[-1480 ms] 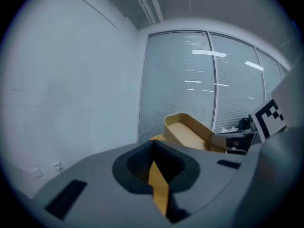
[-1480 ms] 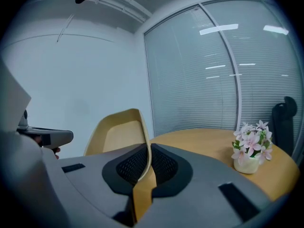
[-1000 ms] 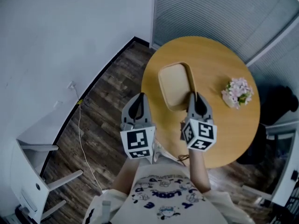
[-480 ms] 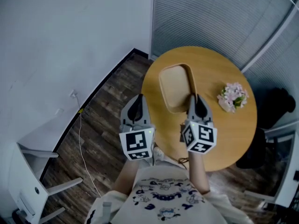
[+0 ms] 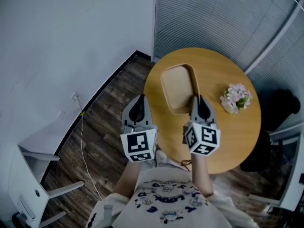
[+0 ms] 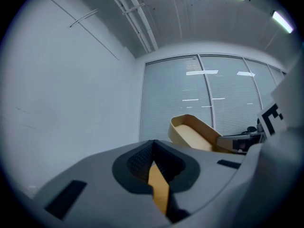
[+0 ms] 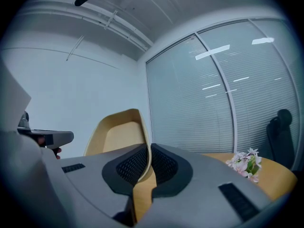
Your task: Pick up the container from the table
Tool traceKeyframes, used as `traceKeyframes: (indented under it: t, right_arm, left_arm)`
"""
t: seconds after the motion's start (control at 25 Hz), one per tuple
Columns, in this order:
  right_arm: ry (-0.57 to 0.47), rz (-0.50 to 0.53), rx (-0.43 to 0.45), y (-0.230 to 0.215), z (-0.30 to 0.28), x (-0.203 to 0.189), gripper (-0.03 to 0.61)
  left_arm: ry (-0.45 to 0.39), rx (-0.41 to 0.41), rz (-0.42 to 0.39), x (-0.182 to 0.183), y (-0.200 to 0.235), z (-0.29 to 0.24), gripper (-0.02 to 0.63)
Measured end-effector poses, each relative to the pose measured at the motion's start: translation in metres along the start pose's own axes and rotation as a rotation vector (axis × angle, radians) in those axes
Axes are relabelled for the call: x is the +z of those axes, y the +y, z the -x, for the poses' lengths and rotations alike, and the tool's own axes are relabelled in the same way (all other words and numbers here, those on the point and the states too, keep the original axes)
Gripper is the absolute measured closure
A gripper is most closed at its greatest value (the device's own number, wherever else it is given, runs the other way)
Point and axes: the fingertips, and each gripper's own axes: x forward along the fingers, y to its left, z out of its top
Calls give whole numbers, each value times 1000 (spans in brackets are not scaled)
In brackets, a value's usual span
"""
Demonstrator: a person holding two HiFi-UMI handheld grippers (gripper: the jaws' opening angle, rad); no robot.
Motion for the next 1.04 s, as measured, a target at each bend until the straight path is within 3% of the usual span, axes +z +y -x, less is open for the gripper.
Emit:
traceKeyframes:
  t: [1.04]
  right_arm:
    - [9, -3, -2, 0, 13, -5, 555]
  left_arm:
    - [5, -4, 1, -3, -7, 7, 611]
